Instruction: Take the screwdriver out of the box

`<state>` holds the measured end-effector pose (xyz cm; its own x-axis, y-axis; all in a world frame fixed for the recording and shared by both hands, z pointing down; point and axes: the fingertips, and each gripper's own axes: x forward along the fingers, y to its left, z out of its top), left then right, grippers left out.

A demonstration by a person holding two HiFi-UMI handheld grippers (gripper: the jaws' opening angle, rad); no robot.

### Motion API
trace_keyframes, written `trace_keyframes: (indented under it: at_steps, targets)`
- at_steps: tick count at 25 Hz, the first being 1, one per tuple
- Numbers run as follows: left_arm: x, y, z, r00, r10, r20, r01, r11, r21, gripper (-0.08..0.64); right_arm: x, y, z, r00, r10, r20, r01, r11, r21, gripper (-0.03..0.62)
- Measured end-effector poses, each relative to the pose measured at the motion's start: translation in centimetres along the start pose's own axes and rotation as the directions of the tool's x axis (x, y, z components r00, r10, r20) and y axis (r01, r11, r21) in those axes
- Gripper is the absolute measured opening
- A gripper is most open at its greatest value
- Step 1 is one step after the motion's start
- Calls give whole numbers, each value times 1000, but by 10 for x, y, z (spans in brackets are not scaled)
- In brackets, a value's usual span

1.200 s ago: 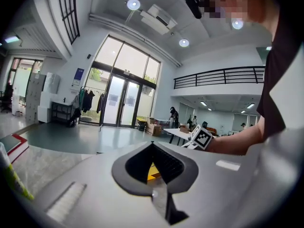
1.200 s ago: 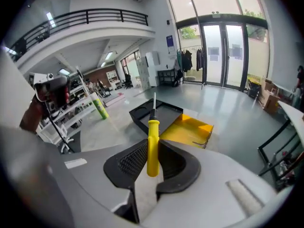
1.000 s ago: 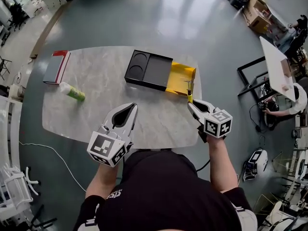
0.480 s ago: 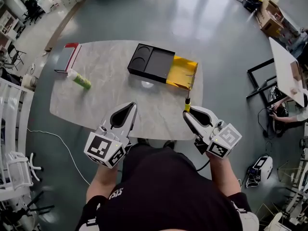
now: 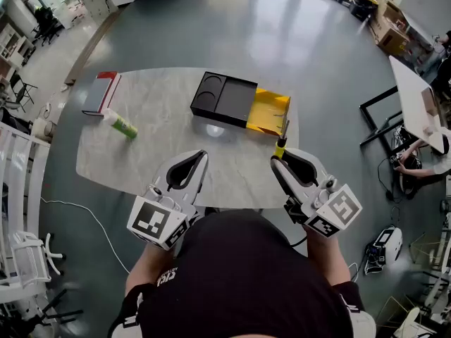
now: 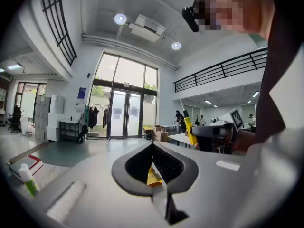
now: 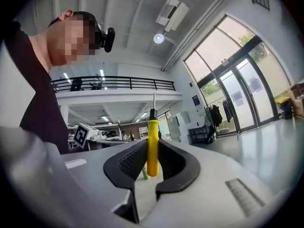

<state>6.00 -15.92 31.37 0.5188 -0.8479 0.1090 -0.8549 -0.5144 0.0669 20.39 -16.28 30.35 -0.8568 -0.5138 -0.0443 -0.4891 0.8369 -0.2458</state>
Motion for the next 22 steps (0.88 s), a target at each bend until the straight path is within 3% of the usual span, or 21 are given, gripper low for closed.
trace_keyframes:
  at_steps: [8, 22]
  targets:
    - [-3, 9, 13, 999, -12, 42, 12, 1000, 1, 2, 0, 9, 14, 999, -31, 25, 33, 998, -56, 84]
    - [-5, 11, 9, 999, -11, 30, 12, 1000, -13, 2, -1, 6, 7, 999, -48, 14, 49, 998, -39, 84]
